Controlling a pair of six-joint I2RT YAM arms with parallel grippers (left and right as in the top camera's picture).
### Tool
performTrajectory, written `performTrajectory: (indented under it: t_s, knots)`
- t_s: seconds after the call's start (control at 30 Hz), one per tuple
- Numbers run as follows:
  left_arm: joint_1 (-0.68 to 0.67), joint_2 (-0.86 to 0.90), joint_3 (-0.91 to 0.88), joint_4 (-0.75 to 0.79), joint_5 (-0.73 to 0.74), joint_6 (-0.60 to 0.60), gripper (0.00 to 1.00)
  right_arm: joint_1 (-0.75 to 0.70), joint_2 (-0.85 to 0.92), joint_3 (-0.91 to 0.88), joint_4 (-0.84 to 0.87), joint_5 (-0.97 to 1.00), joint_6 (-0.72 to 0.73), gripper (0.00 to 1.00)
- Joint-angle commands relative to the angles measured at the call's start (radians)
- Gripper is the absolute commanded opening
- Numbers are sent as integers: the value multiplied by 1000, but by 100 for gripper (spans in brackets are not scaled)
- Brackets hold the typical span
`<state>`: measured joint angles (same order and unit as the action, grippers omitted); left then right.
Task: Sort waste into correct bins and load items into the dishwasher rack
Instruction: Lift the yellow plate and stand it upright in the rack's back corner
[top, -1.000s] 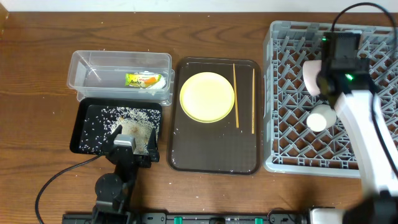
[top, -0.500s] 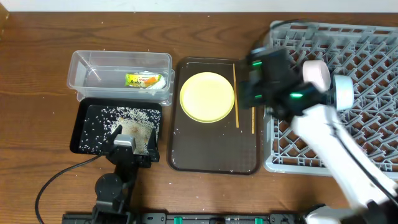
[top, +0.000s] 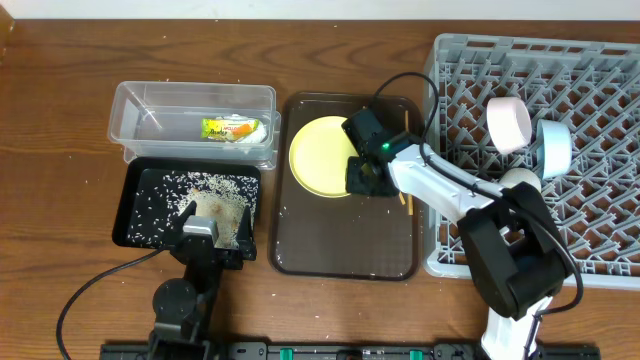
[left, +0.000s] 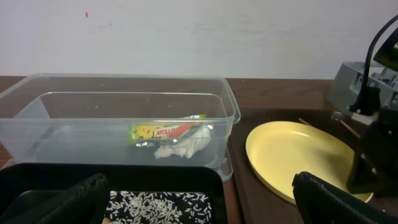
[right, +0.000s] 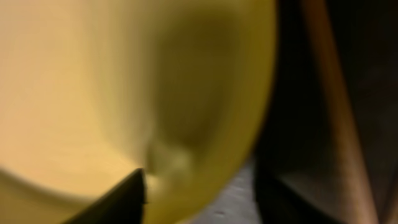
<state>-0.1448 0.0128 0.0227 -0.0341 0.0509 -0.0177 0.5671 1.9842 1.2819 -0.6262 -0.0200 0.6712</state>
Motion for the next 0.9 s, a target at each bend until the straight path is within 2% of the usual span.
performTrajectory:
  t_s: [0.0,0.03,0.1,0.23,0.33,0.4,0.53,0.6,0.67,0.73,0.8,0.87]
  knots:
    - [5,-8,-19,-32,-2,17,96,-4,43,-9,-6,-14,68,11]
    - [5,-8,-19,-32,-2,17,96,-5,39,-9,-9,-9,68,5]
    - [5,-8,-19,-32,-2,17,97,-8,14,-8,-7,-7,53,1]
    - [5,-8,-19,-32,-2,17,97,-23,-89,-8,-11,22,-16,1]
    - [5,-8,-19,-32,-2,17,97,-37,-211,-8,-24,128,-79,1]
    - [5,-8,-19,-32,-2,17,96,-45,-298,-8,-29,261,-136,1]
    - [5,-8,-19,-32,-2,17,96,-71,-469,-8,-7,744,-251,1]
    - [5,-8,-19,-32,-2,17,96,-87,-521,-8,34,969,-320,1]
    - [5,-8,-19,-32,-2,17,96,-116,-558,-8,127,1177,-448,1]
    - [5,-8,-19,-32,-2,18,96,-163,-567,-8,259,1300,-608,1]
    - [5,-8,-19,-32,-2,17,96,-219,-563,-8,369,1324,-727,1]
    - [5,-8,-19,-32,-2,17,96,-290,-552,-8,451,1312,-760,1]
